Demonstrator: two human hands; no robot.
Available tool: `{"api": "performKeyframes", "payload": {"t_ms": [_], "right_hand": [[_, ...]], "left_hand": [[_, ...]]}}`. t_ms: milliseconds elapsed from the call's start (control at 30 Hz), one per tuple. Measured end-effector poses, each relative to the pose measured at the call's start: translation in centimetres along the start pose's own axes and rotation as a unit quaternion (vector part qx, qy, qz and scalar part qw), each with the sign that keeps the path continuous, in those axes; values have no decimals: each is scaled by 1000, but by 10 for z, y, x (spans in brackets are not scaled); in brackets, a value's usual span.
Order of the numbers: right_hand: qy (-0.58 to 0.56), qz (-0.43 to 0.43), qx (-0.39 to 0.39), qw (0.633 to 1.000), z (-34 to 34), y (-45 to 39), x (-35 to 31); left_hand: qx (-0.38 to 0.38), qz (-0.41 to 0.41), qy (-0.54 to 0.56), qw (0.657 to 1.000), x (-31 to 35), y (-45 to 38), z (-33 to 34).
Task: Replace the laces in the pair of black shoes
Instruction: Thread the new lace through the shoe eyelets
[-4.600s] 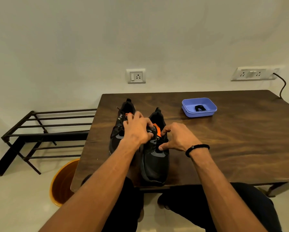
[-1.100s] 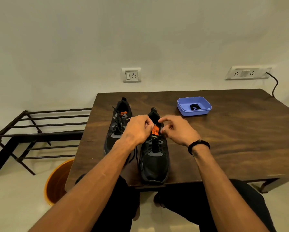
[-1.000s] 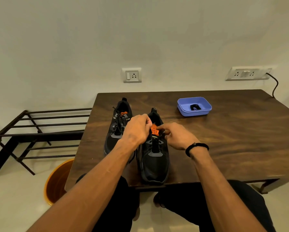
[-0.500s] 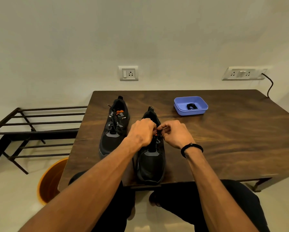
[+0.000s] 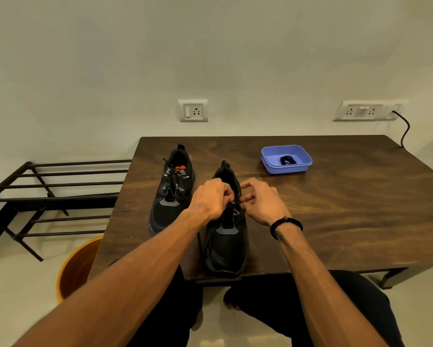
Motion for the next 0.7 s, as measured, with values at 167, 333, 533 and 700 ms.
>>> {"api": "performKeyframes", "payload": {"t_ms": [167,333,533,700], "right_hand": [[-34,38,39,998,7,1,3],[-48,44,89,994,12,-2,4],[1,8,132,991,19,-5,-1],[22,-7,136,990,9,-5,-1]], "left_hand": [[7,-50,51,997,1,-2,4],[-41,-80,106,990,-2,-4,3],[-76,-73,90,990,-5,3,-5],[-49,-68,42,996,-9,4,-8]]}}
Point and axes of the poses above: each hand's wrist, its own y-axis away from the middle knuckle, its own z-axis out of the palm, x = y × z, the point moved 1 cm from there along -y, towards the middle knuckle, and after that the axes turned 2 degrees about y, right-handed, at the moved point
